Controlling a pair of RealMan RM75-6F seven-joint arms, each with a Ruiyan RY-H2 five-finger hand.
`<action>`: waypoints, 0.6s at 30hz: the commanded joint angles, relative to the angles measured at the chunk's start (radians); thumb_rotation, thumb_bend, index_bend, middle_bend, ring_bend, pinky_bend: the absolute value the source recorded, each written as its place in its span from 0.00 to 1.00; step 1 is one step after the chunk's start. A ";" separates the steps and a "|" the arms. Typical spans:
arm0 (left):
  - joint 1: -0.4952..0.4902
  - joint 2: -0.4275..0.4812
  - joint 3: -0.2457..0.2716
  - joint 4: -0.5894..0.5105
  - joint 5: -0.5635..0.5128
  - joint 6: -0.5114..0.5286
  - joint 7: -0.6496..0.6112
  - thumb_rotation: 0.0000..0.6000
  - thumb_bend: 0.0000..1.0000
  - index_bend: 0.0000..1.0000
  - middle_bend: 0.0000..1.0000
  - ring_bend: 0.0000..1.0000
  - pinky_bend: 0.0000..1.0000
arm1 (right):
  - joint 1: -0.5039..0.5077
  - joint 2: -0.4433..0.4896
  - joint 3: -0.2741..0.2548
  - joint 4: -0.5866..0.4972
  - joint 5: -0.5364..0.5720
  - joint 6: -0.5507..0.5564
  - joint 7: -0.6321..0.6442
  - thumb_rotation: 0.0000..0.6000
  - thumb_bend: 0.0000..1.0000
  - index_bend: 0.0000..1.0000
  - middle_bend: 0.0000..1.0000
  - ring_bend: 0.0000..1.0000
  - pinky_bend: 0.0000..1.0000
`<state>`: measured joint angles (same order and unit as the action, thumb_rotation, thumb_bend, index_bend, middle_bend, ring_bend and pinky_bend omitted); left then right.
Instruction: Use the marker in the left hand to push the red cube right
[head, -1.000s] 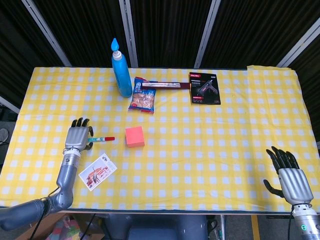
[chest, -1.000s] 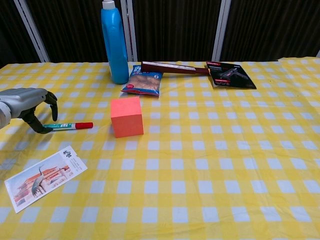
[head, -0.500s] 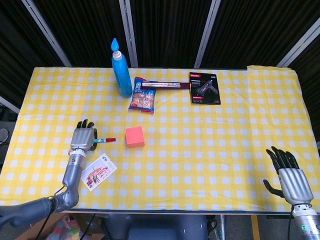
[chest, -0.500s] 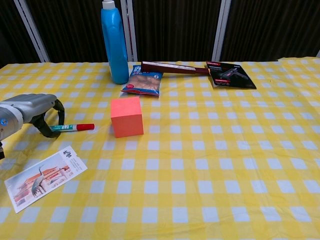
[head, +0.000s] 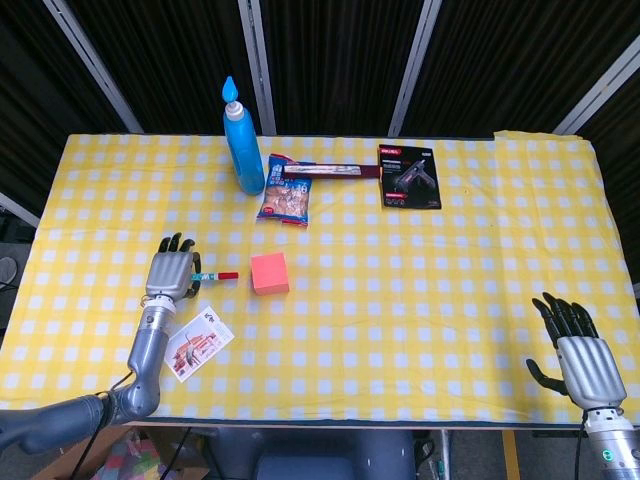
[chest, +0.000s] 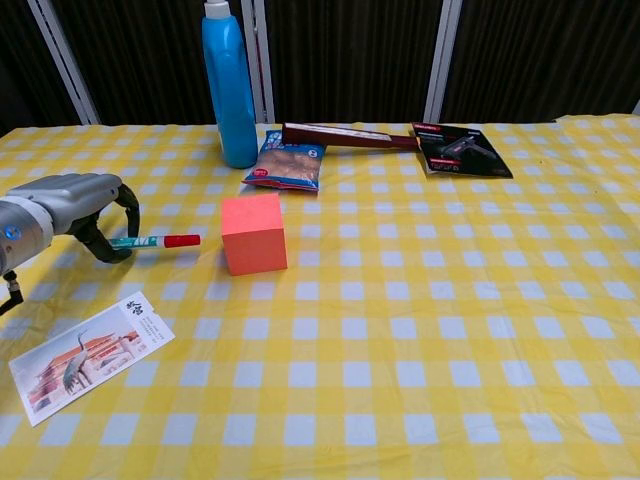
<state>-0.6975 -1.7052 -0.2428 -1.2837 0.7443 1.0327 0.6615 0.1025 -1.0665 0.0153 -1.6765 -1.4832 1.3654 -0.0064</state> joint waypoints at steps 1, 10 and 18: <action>-0.016 -0.023 -0.001 0.011 -0.011 -0.003 0.016 1.00 0.44 0.59 0.15 0.00 0.08 | 0.000 0.001 0.000 0.000 -0.001 -0.001 0.003 1.00 0.38 0.00 0.00 0.00 0.00; -0.081 -0.114 -0.042 0.047 -0.044 0.003 0.045 1.00 0.44 0.59 0.15 0.00 0.08 | 0.001 0.004 0.000 0.000 0.000 -0.003 0.018 1.00 0.38 0.00 0.00 0.00 0.00; -0.144 -0.186 -0.069 0.073 -0.063 0.013 0.089 1.00 0.45 0.60 0.16 0.00 0.08 | 0.002 0.006 -0.001 0.001 -0.002 -0.005 0.025 1.00 0.38 0.00 0.00 0.00 0.00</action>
<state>-0.8323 -1.8815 -0.3073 -1.2160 0.6850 1.0428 0.7416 0.1044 -1.0601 0.0145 -1.6757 -1.4855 1.3605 0.0186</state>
